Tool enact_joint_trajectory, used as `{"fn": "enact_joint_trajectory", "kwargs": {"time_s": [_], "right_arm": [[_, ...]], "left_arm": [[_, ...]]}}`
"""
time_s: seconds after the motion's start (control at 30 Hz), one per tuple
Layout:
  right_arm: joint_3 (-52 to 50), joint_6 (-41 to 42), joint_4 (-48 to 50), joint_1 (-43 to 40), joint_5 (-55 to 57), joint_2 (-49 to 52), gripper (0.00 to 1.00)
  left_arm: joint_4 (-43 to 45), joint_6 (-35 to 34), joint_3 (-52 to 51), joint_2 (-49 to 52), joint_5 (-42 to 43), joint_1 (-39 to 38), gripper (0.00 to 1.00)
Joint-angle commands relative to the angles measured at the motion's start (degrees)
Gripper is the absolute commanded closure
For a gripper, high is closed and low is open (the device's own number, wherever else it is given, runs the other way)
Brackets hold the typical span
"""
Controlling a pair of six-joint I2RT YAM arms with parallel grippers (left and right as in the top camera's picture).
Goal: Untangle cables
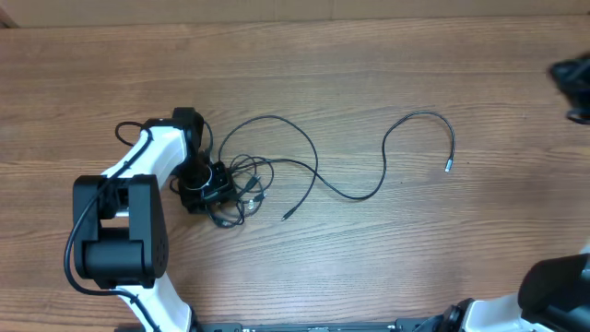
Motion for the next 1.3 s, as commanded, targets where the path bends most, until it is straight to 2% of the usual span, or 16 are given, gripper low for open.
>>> {"fn": "enact_joint_trajectory", "kwargs": {"time_s": [0.0,0.1,0.13,0.27,0.47,0.63,0.73,0.83,0.9,1.03,1.1,1.17,1.23,1.27], "right_arm": [[-2.4,-1.4,-1.3,6.4,-1.1,-1.3,0.23],[-5.2,-2.3,-1.1,12.8,-1.1,-1.2,0.02],[-6.3,-3.7,-0.7,14.9,-1.1,-1.2,0.0],[-11.8,-9.9,3.2,23.9,-1.0,-1.2,0.0],[-23.3,-11.0,15.4,35.9,1.5,-0.9,0.0],[-31.1,-18.0,23.1,44.3,0.7,1.7,0.0],[-32.6,-18.2,25.7,48.3,1.0,5.4,0.02],[-32.6,-18.2,27.1,51.7,2.3,9.5,0.13],[-32.6,-18.2,27.7,53.7,2.1,11.3,0.14],[-32.6,-19.6,28.2,57.0,2.6,12.8,0.15],[-32.6,-19.3,28.3,58.3,6.0,13.9,0.28],[-32.6,-19.0,28.1,59.1,7.3,15.2,0.41],[-32.6,-17.5,27.0,59.5,6.8,16.4,0.56],[-32.6,-17.0,26.8,59.6,6.8,16.5,0.68]], "left_arm": [[3.9,3.5,-1.3,2.4,0.2,-0.3,0.3],[2.5,4.5,-0.7,2.4,0.2,-0.1,0.17],[1.4,5.0,0.1,2.4,0.2,0.0,0.13],[-4.2,6.0,5.3,2.3,0.2,0.5,0.06],[-11.3,6.5,16.7,2.0,-0.2,0.5,0.01],[-13.8,6.4,24.5,2.0,1.8,0.5,0.01],[-14.5,5.0,26.8,2.0,6.0,0.5,0.01],[-15.1,-0.1,27.2,2.0,10.5,0.5,0.0],[-16.0,-5.7,27.2,2.0,15.6,0.5,0.01],[-17.7,-6.4,27.2,2.0,20.8,-0.3,0.01],[-18.2,-6.6,27.1,2.0,21.0,-1.0,0.0],[-19.3,-9.6,27.1,2.0,20.2,-1.9,0.0],[-20.5,-15.7,26.9,2.0,17.6,-2.9,0.08],[-20.9,-18.9,26.7,2.1,15.6,-3.4,0.12]]}}
